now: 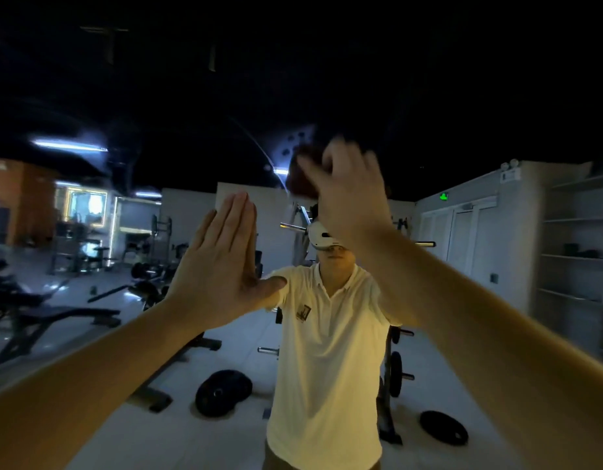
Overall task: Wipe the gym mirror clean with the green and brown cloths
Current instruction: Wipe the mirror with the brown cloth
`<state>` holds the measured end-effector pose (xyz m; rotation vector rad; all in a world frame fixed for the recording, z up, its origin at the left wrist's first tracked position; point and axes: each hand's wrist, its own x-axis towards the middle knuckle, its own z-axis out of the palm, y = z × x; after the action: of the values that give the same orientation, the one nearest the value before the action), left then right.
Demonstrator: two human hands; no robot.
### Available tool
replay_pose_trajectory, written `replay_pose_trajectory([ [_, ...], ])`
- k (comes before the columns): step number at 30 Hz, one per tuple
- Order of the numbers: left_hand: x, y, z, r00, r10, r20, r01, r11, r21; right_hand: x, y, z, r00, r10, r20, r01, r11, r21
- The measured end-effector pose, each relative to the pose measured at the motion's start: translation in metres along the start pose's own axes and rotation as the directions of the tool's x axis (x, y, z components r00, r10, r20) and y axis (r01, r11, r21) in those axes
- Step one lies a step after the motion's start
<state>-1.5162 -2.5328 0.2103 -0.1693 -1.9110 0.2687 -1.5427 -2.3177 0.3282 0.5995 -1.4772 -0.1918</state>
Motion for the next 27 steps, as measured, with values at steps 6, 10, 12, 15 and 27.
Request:
replay_pose_trajectory([
  [6, -0.001, -0.003, 0.000, 1.000, 0.008, -0.004, -0.008, 1.000, -0.003, 0.035, -0.013, 0.003, 0.988, 0.148, 0.034, -0.151, 0.985, 0.084],
  [10, -0.002, -0.004, -0.007, 1.000, 0.005, 0.030, -0.004, 0.999, -0.049, -0.098, -0.035, -0.007, 0.996, 0.011, 0.083, -0.030, 0.973, 0.230],
  [12, -0.002, -0.004, -0.010, 0.999, -0.008, 0.051, 0.012, 0.997, -0.076, -0.167, -0.036, -0.023, 0.984, -0.127, 0.127, 0.093, 0.966, 0.242],
  [15, -0.009, 0.013, -0.009, 0.998, -0.061, 0.023, 0.063, 0.994, -0.092, -0.193, 0.003, -0.040, 0.971, -0.161, 0.175, 0.125, 0.972, 0.199],
  [27, -0.085, 0.122, 0.017, 0.982, -0.146, -0.116, 0.092, 0.921, -0.379, -0.262, -0.041, -0.035, 0.969, 0.221, 0.112, -0.239, 0.954, 0.181],
])
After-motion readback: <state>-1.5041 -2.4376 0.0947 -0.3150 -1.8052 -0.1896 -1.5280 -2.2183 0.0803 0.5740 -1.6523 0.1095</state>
